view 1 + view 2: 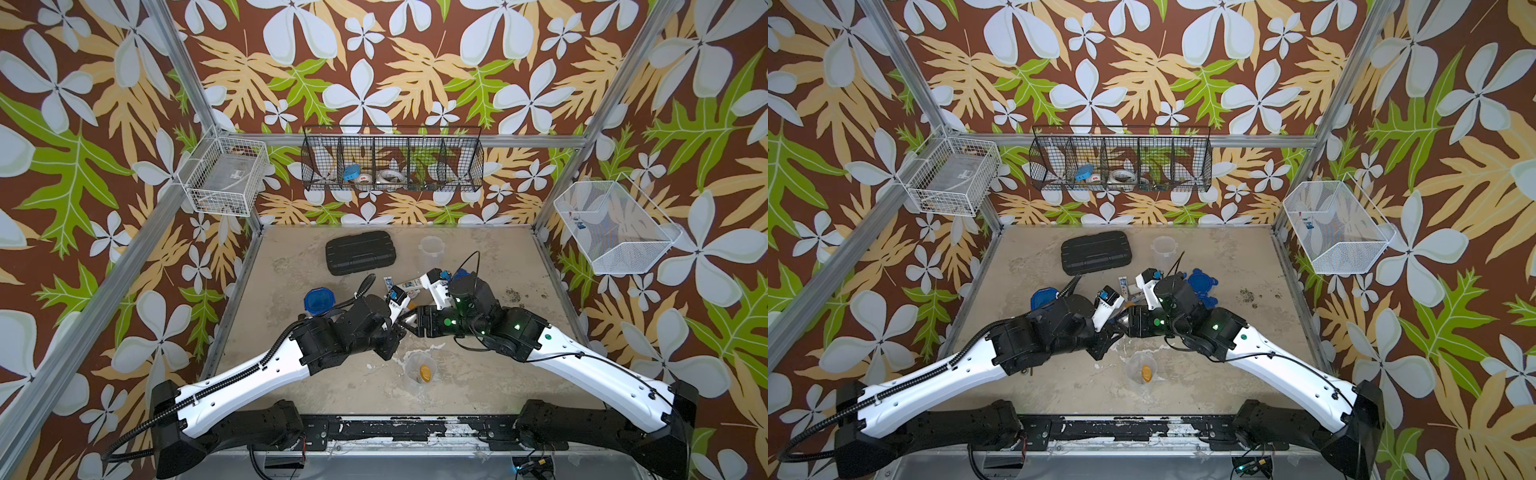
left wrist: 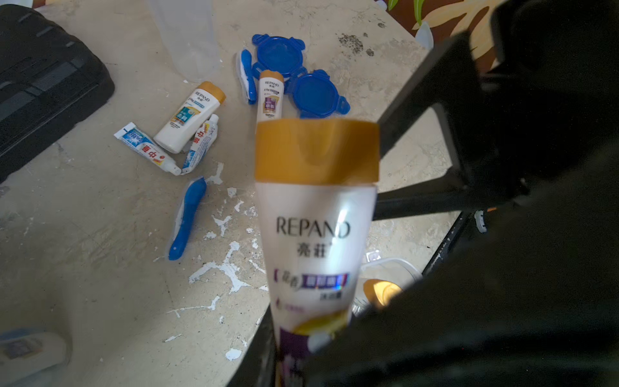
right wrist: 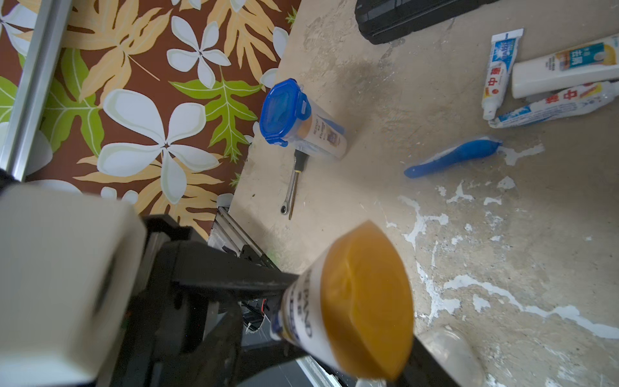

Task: Pack away toiletry kits
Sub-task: Pick up the toiletry item from the center of the board.

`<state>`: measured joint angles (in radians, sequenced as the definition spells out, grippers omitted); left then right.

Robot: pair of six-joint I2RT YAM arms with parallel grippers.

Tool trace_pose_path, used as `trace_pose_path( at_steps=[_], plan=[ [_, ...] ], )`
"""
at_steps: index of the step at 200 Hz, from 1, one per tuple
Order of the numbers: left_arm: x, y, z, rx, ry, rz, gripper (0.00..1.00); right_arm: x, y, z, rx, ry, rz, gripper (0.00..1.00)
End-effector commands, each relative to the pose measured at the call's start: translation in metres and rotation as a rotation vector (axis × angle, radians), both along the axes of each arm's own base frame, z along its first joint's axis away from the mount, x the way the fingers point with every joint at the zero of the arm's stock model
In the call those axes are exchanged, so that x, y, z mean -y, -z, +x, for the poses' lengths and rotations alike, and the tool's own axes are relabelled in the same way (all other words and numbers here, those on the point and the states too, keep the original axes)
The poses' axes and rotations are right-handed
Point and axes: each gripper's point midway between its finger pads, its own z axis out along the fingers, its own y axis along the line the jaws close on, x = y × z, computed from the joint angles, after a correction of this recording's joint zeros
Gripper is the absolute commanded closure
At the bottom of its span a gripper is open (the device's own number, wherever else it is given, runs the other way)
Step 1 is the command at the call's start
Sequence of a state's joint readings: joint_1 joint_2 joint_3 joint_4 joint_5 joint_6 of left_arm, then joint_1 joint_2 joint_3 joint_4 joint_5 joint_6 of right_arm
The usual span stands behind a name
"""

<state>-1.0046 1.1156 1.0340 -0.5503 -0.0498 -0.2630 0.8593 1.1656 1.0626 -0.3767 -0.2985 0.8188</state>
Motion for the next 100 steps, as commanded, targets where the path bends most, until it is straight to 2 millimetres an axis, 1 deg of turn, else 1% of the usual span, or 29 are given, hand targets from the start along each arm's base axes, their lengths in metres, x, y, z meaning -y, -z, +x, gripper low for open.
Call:
trace_pose_path(
  at_steps=[1, 8, 40, 84, 100],
  plan=[
    [0.0051, -0.0084, -0.0014, 0.012, -0.002, -0.037, 0.79, -0.0050, -0.0150, 0.0038, 0.029, 0.006, 0.069, 0.40],
    [0.0058, -0.0082, -0.0025, 0.012, 0.000, -0.035, 0.79, -0.0055, -0.0134, 0.0040, 0.023, 0.007, 0.071, 0.42],
    [0.0075, -0.0095, -0.0040, 0.017, 0.001, -0.044, 0.80, -0.0054, -0.0078, 0.0026, 0.009, 0.002, 0.057, 0.58],
    [0.0087, -0.0075, -0.0065, 0.023, 0.004, -0.037, 0.80, -0.0043, -0.0084, 0.0036, 0.017, 0.003, 0.050, 0.79],
    [0.0075, -0.0037, -0.0086, 0.014, 0.010, -0.026, 0.76, -0.0035, -0.0082, 0.0026, 0.023, -0.004, 0.043, 0.84]
  ],
)
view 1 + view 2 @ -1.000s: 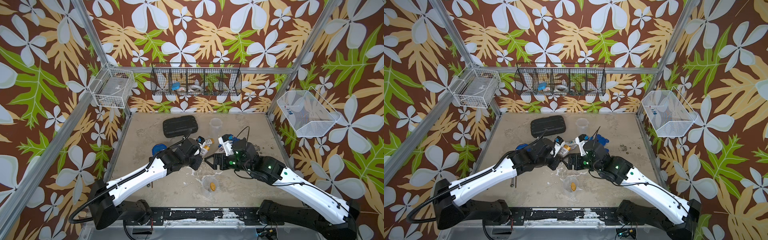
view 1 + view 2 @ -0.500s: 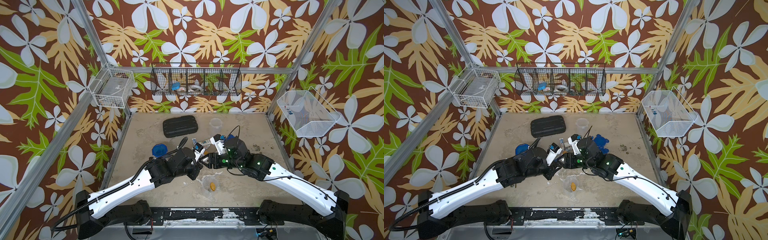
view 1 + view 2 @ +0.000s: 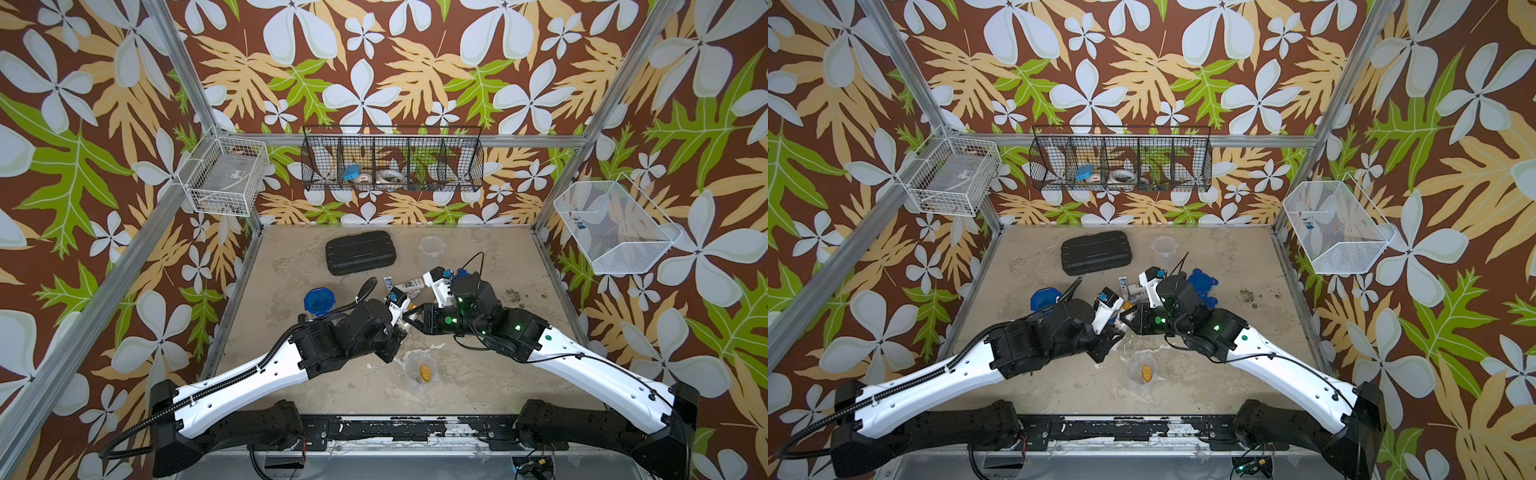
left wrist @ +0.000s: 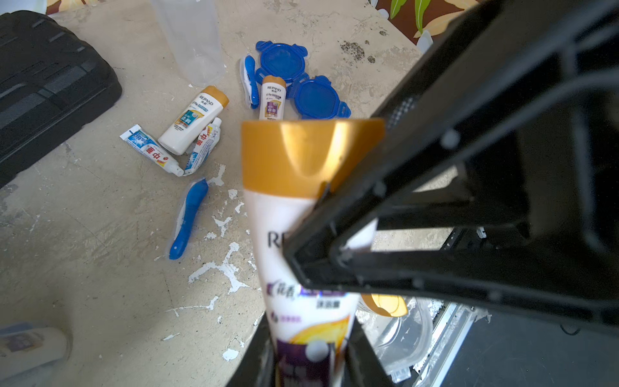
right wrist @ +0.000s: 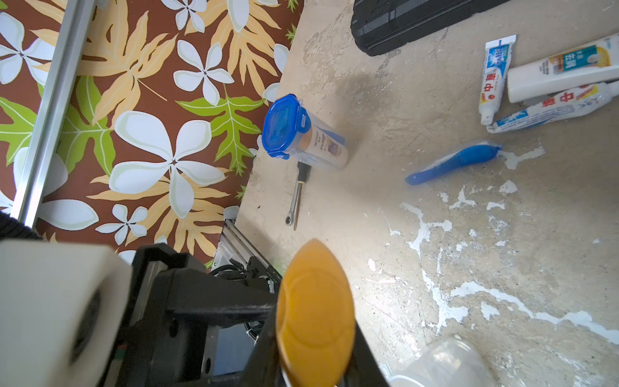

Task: Pack away toiletry kits
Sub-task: Pick up the toiletry item from the center of the board.

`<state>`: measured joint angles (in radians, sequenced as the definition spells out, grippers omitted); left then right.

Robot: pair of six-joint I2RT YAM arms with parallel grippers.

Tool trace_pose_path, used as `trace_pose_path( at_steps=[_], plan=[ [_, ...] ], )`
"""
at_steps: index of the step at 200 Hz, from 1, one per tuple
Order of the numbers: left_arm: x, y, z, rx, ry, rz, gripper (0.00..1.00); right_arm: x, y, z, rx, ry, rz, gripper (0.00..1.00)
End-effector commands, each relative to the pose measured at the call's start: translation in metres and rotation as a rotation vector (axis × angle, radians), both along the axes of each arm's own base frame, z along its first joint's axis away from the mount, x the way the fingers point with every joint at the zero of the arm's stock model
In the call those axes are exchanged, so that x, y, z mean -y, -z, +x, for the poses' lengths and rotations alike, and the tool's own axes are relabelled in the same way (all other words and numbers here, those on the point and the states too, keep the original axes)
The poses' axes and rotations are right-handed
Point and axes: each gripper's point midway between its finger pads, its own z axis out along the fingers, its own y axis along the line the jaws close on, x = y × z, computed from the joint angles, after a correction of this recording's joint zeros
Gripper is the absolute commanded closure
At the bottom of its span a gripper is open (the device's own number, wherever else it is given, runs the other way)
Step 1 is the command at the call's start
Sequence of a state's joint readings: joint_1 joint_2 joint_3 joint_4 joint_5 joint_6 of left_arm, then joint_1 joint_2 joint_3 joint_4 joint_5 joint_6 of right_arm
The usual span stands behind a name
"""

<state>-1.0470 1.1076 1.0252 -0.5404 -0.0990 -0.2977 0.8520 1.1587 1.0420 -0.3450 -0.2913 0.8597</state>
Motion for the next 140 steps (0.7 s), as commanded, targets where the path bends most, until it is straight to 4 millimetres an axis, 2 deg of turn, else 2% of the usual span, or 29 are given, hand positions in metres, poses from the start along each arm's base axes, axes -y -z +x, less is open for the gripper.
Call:
trace_pose_path(
  at_steps=[1, 30, 42, 53, 56, 62, 71, 78, 96, 140],
  plan=[
    [0.005, -0.002, -0.004, 0.002, 0.028, -0.017, 0.75, -0.005, -0.009, -0.002, 0.041, -0.038, 0.017, 0.84],
    [0.001, -0.002, -0.009, -0.010, 0.042, -0.025, 0.73, 0.002, -0.005, -0.005, 0.061, -0.042, -0.010, 0.90],
    [0.001, -0.001, -0.012, -0.020, 0.048, -0.029, 0.66, 0.006, -0.006, -0.007, 0.072, -0.043, -0.012, 0.91],
    [0.002, 0.001, -0.017, -0.043, 0.065, -0.035, 0.50, 0.009, -0.006, -0.009, 0.083, -0.045, -0.010, 0.92],
    [0.002, 0.001, -0.018, -0.049, 0.069, -0.037, 0.40, 0.009, -0.008, -0.010, 0.088, -0.046, -0.007, 0.92],
    [0.002, 0.002, -0.020, -0.061, 0.074, -0.039, 0.28, 0.011, -0.009, -0.011, 0.096, -0.047, -0.005, 0.92],
    [0.001, 0.004, -0.022, -0.075, 0.071, -0.038, 0.16, 0.015, -0.010, -0.013, 0.114, -0.048, -0.007, 0.92],
    [-0.001, 0.006, -0.023, -0.081, 0.065, -0.037, 0.11, 0.018, -0.009, -0.015, 0.129, -0.050, -0.014, 0.93],
    [-0.010, 0.008, -0.023, -0.081, 0.040, -0.020, 0.08, 0.030, -0.003, -0.020, 0.171, -0.054, -0.044, 0.95],
    [-0.038, 0.007, -0.019, -0.122, -0.055, 0.003, 0.09, 0.049, -0.001, -0.033, 0.280, -0.074, -0.043, 0.96]
  ],
)
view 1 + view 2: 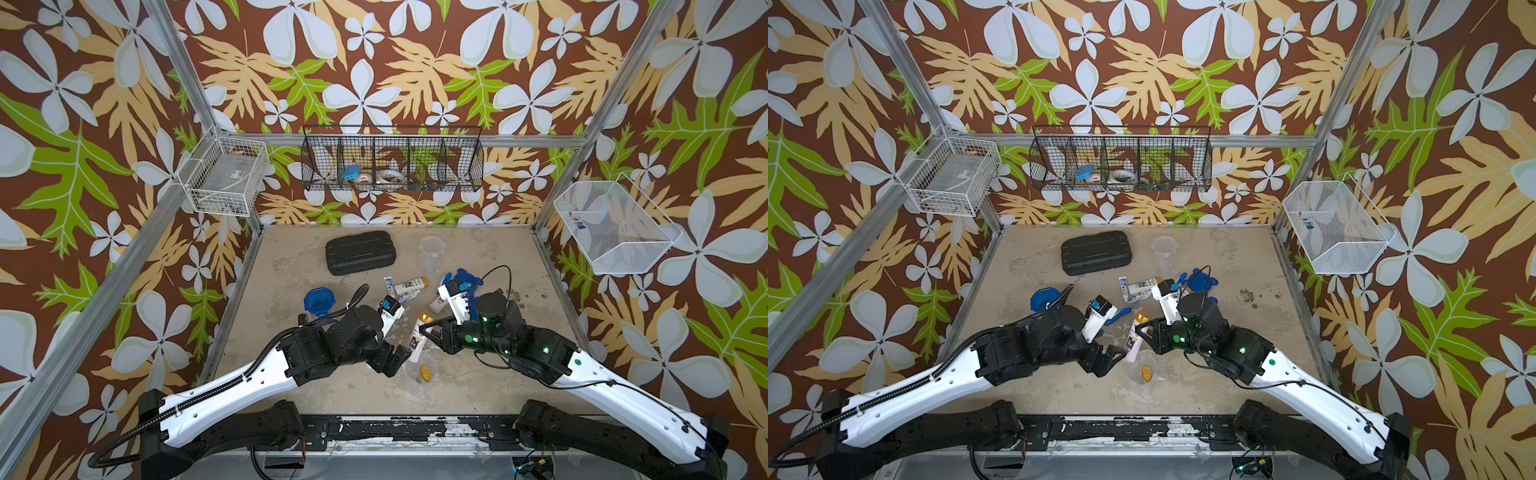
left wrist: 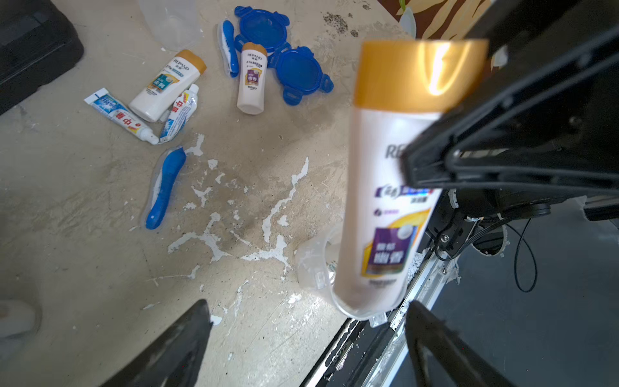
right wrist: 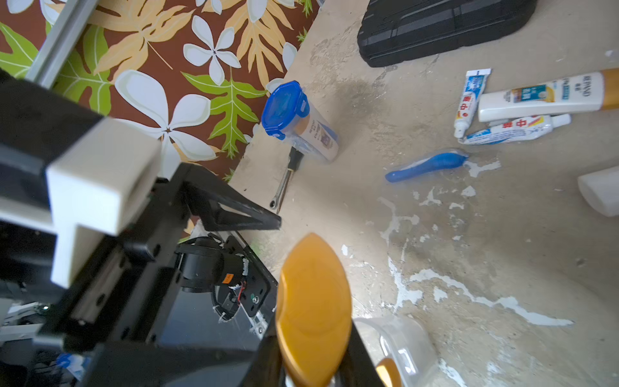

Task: Pack away toiletry kits
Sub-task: Pick up the toiletry item from the center of the board, then place the toiletry item into the container.

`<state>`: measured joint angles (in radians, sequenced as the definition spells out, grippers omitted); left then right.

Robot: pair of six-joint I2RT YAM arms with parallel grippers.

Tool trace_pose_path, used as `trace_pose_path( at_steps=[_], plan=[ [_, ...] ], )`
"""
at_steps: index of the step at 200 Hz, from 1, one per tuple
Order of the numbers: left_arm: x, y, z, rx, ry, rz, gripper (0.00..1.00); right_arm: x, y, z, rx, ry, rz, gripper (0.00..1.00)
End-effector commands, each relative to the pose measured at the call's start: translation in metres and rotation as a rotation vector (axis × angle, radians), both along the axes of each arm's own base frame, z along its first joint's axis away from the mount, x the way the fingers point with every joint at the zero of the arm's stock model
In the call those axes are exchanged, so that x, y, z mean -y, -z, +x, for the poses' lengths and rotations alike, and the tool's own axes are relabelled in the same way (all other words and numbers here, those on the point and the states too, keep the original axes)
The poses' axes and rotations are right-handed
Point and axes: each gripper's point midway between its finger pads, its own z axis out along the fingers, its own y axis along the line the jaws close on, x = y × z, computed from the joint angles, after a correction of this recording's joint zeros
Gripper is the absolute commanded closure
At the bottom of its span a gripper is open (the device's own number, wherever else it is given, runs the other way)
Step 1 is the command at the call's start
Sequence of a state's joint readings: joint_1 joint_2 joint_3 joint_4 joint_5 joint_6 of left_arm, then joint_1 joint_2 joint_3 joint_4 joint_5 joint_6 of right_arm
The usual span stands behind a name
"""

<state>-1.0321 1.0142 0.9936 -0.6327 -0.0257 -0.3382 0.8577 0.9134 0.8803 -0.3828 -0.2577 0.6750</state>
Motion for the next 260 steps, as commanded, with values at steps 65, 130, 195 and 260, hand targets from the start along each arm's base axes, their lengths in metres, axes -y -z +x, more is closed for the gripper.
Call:
trace_pose_path(
  at_steps=[65, 130, 195, 260],
  plan=[
    [-0.014, 0.021, 0.017, -0.118, -0.156, 0.031, 0.10, 0.007, 0.023, -0.002, 0.092, -0.019, -0.031, 0.95],
    [-0.017, 0.033, 0.022, -0.121, -0.192, 0.065, 0.11, -0.002, 0.038, -0.009, 0.067, 0.000, -0.055, 0.95],
    [-0.014, 0.031, 0.024, -0.118, -0.191, 0.065, 0.11, 0.000, 0.058, -0.008, 0.059, 0.030, -0.115, 0.91],
    [0.011, 0.035, 0.011, -0.250, -0.116, 0.028, 0.12, -0.006, 0.073, -0.020, 0.085, -0.010, -0.184, 0.76]
  ],
)
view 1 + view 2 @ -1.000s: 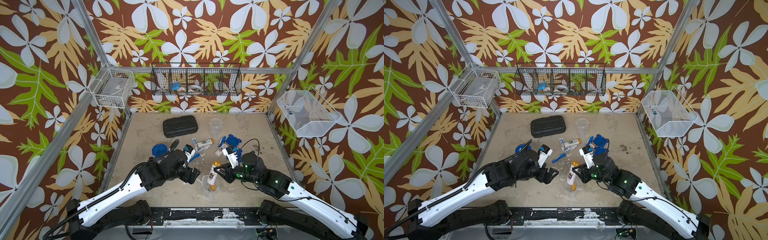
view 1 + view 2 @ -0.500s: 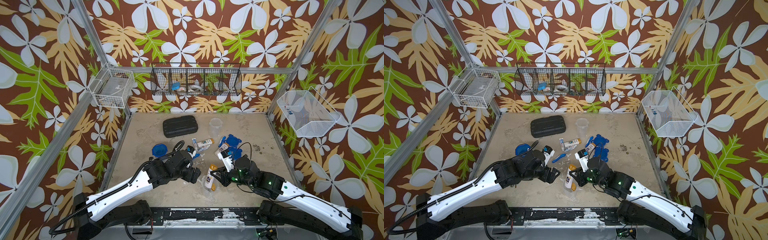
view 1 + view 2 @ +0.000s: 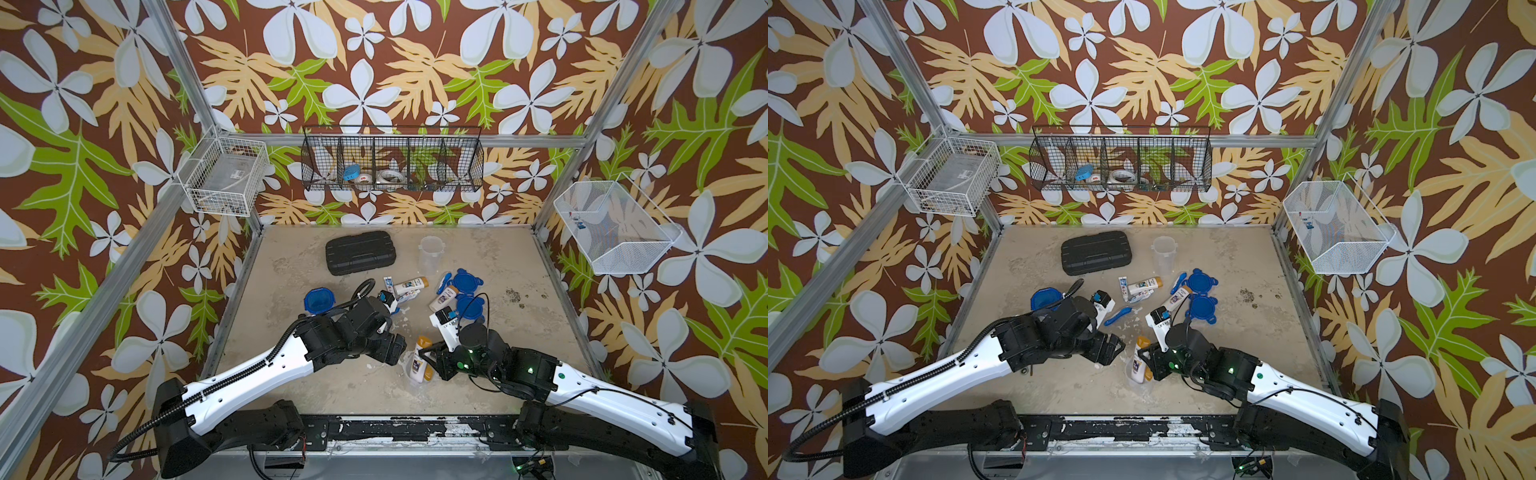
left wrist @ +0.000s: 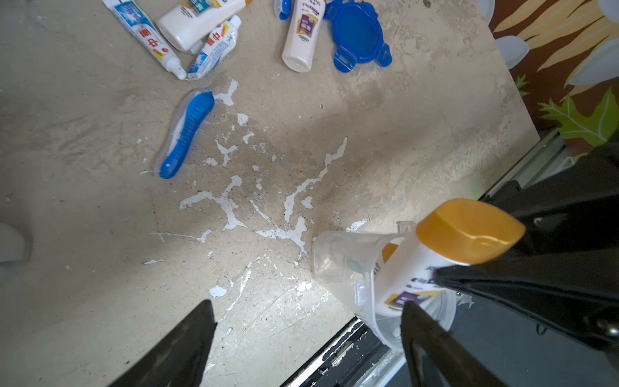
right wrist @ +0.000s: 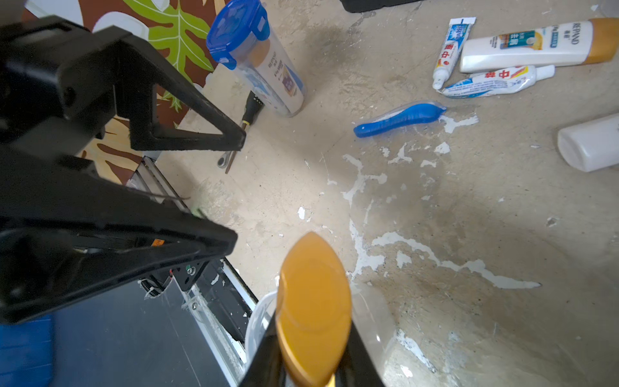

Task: Pack away toiletry kits
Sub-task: Place the toiletry item into the container, then move the container to the center of the board.

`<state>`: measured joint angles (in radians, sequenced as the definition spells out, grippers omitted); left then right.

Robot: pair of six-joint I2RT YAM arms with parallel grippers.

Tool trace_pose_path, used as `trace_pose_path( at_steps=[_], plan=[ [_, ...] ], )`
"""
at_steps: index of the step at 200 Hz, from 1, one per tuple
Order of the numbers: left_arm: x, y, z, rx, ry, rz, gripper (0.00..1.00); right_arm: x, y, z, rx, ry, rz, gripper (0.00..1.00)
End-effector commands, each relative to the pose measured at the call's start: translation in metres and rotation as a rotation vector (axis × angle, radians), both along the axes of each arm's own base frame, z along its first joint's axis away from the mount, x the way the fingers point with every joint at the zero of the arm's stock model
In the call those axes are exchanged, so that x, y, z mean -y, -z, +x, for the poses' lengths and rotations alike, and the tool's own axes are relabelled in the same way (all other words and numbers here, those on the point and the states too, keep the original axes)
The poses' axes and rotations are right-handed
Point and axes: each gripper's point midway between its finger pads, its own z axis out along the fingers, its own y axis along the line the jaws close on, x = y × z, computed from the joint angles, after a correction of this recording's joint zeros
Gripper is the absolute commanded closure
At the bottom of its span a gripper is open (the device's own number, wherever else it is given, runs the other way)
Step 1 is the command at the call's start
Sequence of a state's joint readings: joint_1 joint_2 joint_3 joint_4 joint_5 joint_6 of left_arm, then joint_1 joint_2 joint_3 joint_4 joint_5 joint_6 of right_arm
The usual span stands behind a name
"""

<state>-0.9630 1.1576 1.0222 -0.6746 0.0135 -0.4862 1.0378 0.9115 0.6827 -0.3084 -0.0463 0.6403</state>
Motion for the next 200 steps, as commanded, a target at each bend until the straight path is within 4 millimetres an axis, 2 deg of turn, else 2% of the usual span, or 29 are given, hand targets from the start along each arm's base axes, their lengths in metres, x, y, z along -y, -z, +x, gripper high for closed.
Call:
trace_pose_path(
  at_steps=[1, 54, 118, 162, 200],
  plan=[
    [0.011, -0.002, -0.007, -0.055, 0.029, -0.039, 0.12, -0.003, -0.004, 0.002, 0.039, 0.005, -0.007, 0.76],
    [0.010, 0.016, -0.019, -0.159, 0.060, 0.029, 0.15, -0.005, -0.004, -0.001, 0.045, -0.014, -0.023, 0.61],
    [0.019, 0.021, -0.025, -0.216, 0.094, 0.049, 0.25, 0.006, -0.005, -0.004, 0.024, 0.023, -0.022, 0.61],
    [0.022, 0.038, -0.031, -0.233, 0.134, 0.121, 0.31, 0.028, -0.004, -0.009, 0.001, 0.088, 0.008, 0.59],
    [0.018, 0.055, -0.022, -0.187, 0.134, 0.250, 0.37, 0.040, -0.011, -0.007, 0.031, 0.125, 0.013, 0.58]
  ],
)
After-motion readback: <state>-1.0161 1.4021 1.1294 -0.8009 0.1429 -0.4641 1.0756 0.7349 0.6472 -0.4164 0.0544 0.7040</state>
